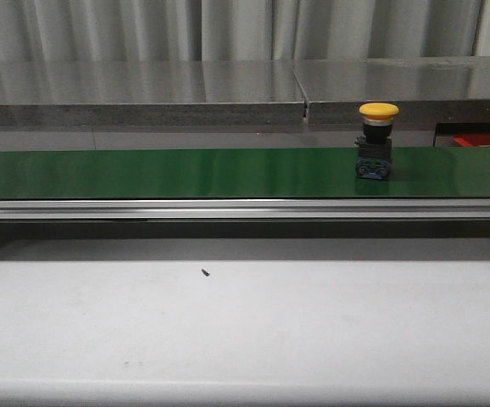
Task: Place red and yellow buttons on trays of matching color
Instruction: 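Move the right gripper over the yellow button at the belt's end, then grasp the yellow button with the right gripper and lift it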
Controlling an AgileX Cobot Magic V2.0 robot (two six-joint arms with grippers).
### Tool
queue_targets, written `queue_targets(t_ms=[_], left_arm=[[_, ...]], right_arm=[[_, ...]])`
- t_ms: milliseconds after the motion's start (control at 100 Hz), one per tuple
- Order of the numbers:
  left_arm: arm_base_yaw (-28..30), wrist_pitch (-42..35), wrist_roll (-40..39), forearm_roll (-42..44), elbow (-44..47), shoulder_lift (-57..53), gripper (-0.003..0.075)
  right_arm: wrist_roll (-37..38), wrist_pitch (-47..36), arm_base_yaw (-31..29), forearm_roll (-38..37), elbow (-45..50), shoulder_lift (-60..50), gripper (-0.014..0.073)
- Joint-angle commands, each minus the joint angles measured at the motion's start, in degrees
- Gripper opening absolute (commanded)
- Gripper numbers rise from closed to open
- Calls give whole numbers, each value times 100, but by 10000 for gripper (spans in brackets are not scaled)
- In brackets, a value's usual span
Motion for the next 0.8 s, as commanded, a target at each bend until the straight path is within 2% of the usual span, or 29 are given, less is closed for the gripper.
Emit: queue_targets(t_ms=[0,190,470,790], left_arm=[[-49,-353,-27,-186,-154,16,-19],[-49,-353,-27,-186,-154,16,-19],[-49,-353,-27,-186,-154,16,-19],[-49,-353,-27,-186,-154,16,-19]], right_arm=[[-216,-478,145,160,330,-374,545],[-292,-980,620,-94,856,-317,545],[-292,-2007,1114,-132,821,-59,545],[-292,-2140,1154,-132,226,747,544]])
